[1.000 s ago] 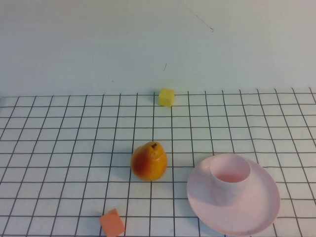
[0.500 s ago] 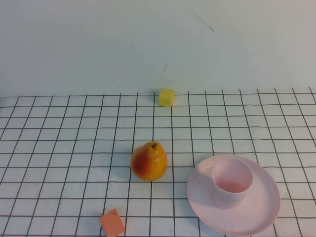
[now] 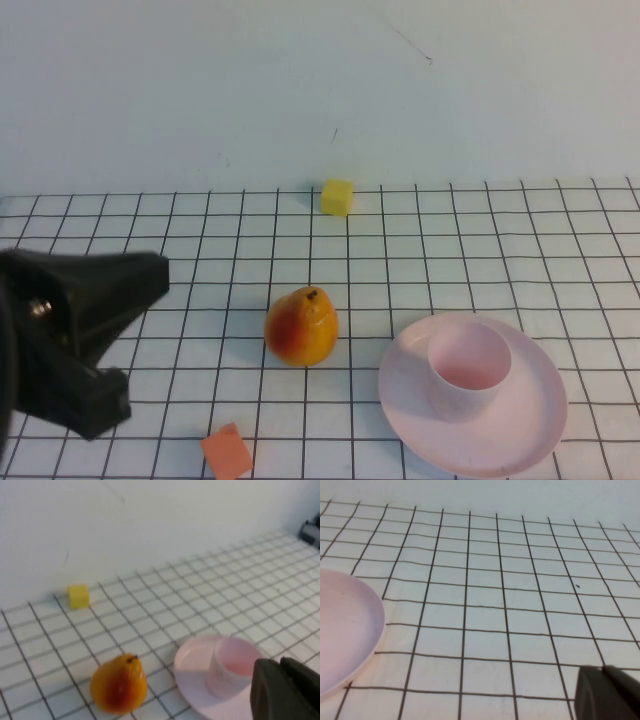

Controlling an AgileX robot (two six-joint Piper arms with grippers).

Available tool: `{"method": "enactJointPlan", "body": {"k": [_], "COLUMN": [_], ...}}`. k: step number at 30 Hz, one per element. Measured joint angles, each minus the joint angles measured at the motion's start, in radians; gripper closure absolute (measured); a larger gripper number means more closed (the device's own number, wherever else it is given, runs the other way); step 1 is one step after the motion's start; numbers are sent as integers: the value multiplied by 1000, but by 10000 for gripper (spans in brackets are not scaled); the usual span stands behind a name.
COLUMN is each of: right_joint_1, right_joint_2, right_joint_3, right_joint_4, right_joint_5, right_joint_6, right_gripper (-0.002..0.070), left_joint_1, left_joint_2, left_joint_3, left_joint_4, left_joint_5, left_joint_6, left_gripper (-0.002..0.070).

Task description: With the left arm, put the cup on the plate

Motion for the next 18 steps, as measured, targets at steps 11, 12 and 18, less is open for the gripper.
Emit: {"method": "enactJointPlan", "body": {"k": [11, 12, 18], "right_joint_1": [0, 0, 0], "right_joint_2": [0, 0, 0], "right_joint_3": [0, 0, 0], "right_joint_4": [0, 0, 0], "right_joint_5": [0, 0, 0], "right_joint_6": [0, 0, 0], "right_gripper": [678, 678, 678], "left_joint_1": [2, 10, 95], "left_joint_2": [-30, -51, -228], "left_joint_3": [289, 313, 480], "left_joint_4": [376, 396, 426], "left_joint_5": [-163, -217, -543], "left_joint_6": [15, 17, 15], "left_gripper": [675, 676, 676]}}
